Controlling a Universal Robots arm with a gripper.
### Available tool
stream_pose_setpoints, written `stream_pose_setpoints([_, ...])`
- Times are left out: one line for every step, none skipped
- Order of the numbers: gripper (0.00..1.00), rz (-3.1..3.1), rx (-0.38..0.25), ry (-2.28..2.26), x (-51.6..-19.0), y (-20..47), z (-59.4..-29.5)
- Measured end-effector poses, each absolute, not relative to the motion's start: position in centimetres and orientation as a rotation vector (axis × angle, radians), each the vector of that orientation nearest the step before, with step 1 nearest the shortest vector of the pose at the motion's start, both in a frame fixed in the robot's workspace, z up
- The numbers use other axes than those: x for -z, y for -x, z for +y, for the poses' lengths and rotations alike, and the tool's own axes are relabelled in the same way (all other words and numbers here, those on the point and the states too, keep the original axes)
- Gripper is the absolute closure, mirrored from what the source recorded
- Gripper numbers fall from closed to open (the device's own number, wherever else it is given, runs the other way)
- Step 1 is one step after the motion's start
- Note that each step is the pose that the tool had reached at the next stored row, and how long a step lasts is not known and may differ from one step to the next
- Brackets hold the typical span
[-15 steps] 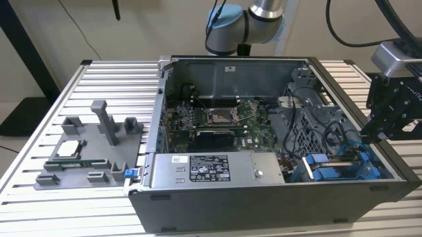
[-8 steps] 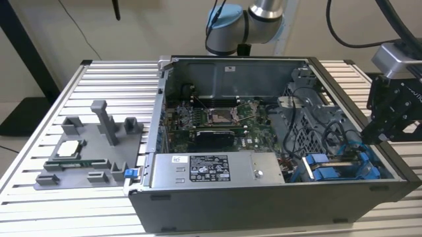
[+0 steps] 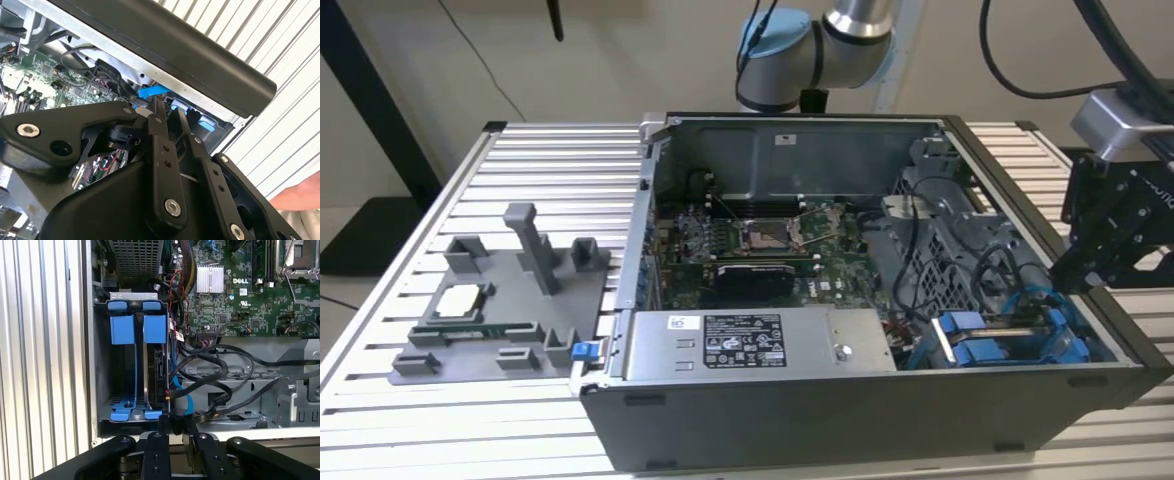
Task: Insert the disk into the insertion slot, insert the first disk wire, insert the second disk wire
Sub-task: 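Insert the second disk wire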
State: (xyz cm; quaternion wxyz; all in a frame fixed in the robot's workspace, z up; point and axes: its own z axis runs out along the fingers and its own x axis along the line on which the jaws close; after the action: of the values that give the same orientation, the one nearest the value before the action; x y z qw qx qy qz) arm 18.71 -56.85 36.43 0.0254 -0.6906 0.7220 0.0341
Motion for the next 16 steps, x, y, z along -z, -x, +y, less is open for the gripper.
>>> stream_pose_setpoints([0.00,2.232,-0.105,2.135,-36.42,-18.70,-56.85])
stream_pose_setpoints([0.00,2.232,-0.105,2.135,-36.41,-18.69,-56.85])
stream_pose_setpoints([0.00,2.232,-0.105,2.135,-36.40,-18.68,-56.85])
stream_pose_setpoints([0.00,2.232,-0.105,2.135,-36.38,-18.68,-56.85])
stream_pose_setpoints([1.00,2.232,-0.105,2.135,-36.37,-18.67,-56.85])
stream_pose_setpoints([1.00,2.232,-0.105,2.135,-36.36,-18.66,-56.85])
stream_pose_setpoints([1.00,2.232,-0.105,2.135,-36.35,-18.66,-56.85])
stream_pose_setpoints([1.00,2.232,-0.105,2.135,-36.34,-18.66,-56.85])
stream_pose_setpoints([1.00,2.232,-0.105,2.135,-36.34,-18.66,-56.85])
stream_pose_setpoints([1.00,2.232,-0.105,2.135,-36.33,-18.66,-56.85])
stream_pose_setpoints([1.00,2.232,-0.105,2.135,-36.34,-18.65,-56.85])
stream_pose_setpoints([1.00,2.232,-0.105,2.135,-36.33,-18.65,-56.85])
stream_pose_setpoints([1.00,2.232,-0.105,2.135,-36.33,-18.65,-56.85])
stream_pose_setpoints([1.00,2.232,-0.105,2.135,-36.33,-18.65,-56.85])
stream_pose_setpoints([1.00,2.232,-0.105,2.135,-36.33,-18.65,-56.85])
stream_pose_setpoints([1.00,2.232,-0.105,2.135,-36.33,-18.65,-56.85])
